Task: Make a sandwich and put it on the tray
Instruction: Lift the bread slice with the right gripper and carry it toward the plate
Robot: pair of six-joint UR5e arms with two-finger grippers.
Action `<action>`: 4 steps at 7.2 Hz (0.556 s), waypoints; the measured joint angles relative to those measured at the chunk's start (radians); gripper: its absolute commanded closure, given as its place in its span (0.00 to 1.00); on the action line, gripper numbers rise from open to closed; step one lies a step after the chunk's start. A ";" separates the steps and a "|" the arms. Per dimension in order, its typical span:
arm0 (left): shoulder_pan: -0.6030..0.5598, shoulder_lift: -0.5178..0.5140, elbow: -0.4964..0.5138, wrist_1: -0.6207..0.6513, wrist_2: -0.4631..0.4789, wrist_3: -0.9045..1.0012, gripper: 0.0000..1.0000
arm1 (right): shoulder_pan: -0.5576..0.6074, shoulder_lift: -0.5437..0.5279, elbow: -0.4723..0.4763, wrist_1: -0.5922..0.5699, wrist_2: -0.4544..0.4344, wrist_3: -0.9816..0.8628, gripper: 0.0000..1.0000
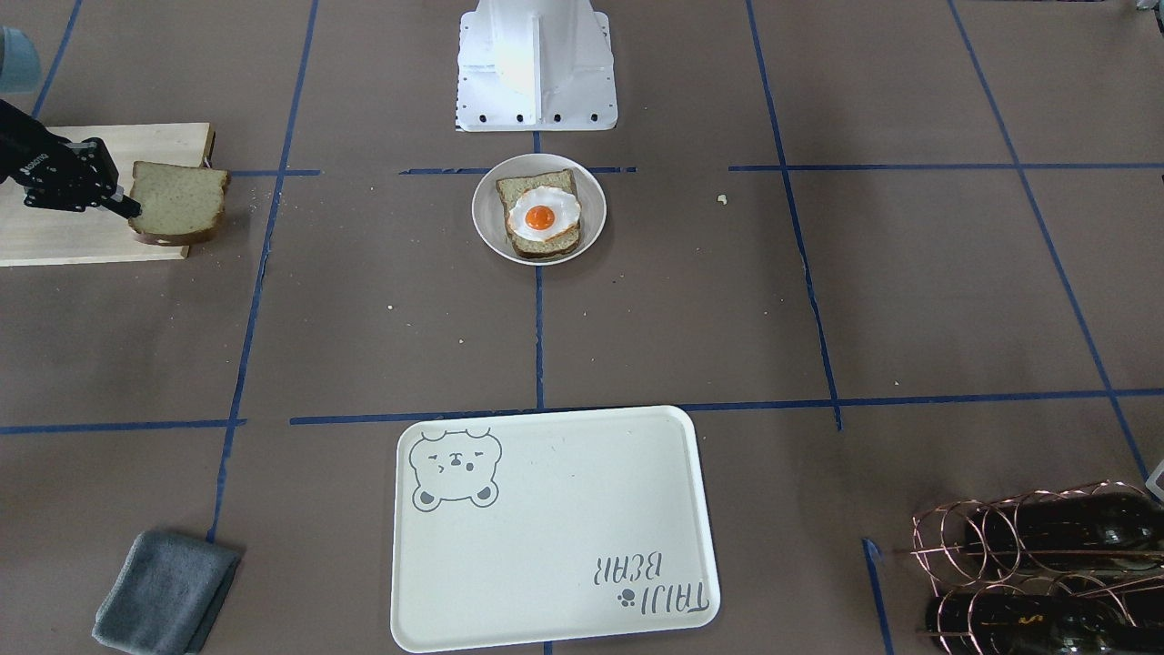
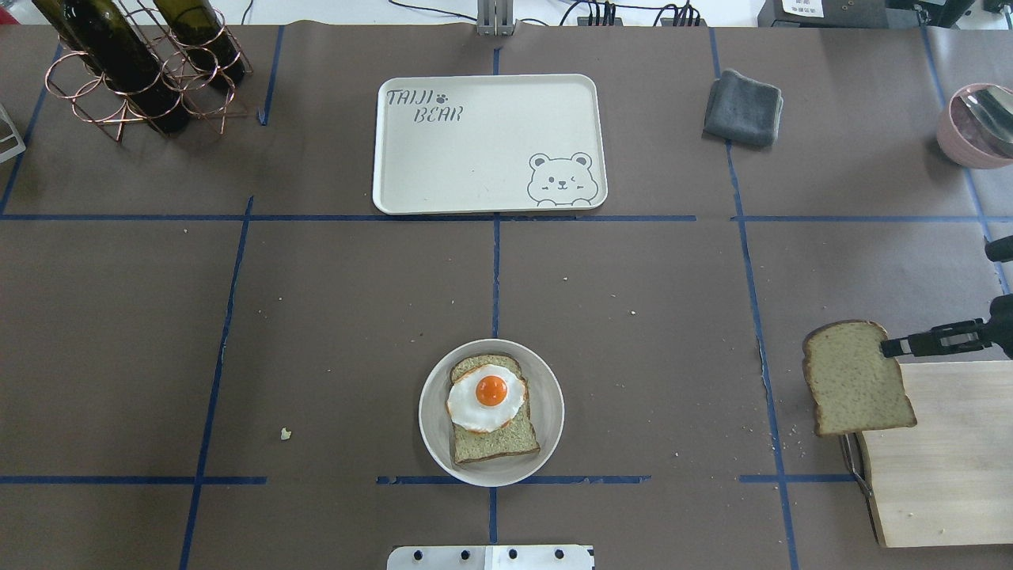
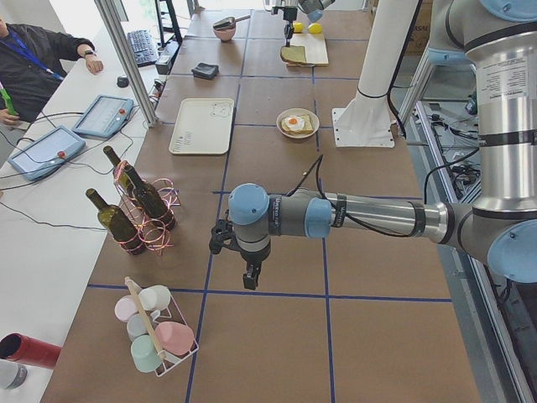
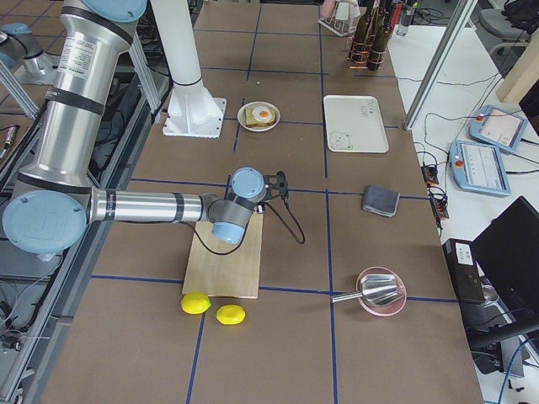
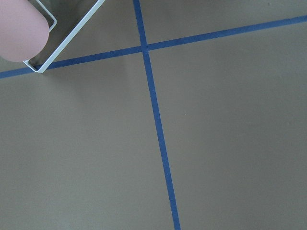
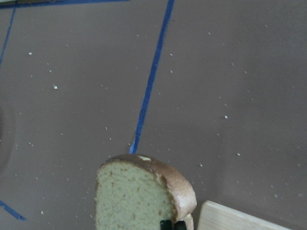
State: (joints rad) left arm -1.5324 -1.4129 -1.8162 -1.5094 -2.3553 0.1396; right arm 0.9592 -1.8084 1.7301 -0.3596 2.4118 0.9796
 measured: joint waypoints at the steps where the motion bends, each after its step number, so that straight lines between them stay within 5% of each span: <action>1: 0.000 0.000 0.000 0.000 0.000 0.000 0.00 | -0.005 0.077 0.001 -0.034 0.013 0.044 1.00; 4: 0.000 0.000 0.001 0.000 -0.002 0.000 0.00 | -0.111 0.348 0.002 -0.123 -0.017 0.312 1.00</action>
State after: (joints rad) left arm -1.5320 -1.4128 -1.8153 -1.5095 -2.3575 0.1396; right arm 0.8484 -1.4605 1.7325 -0.4829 2.3949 1.2915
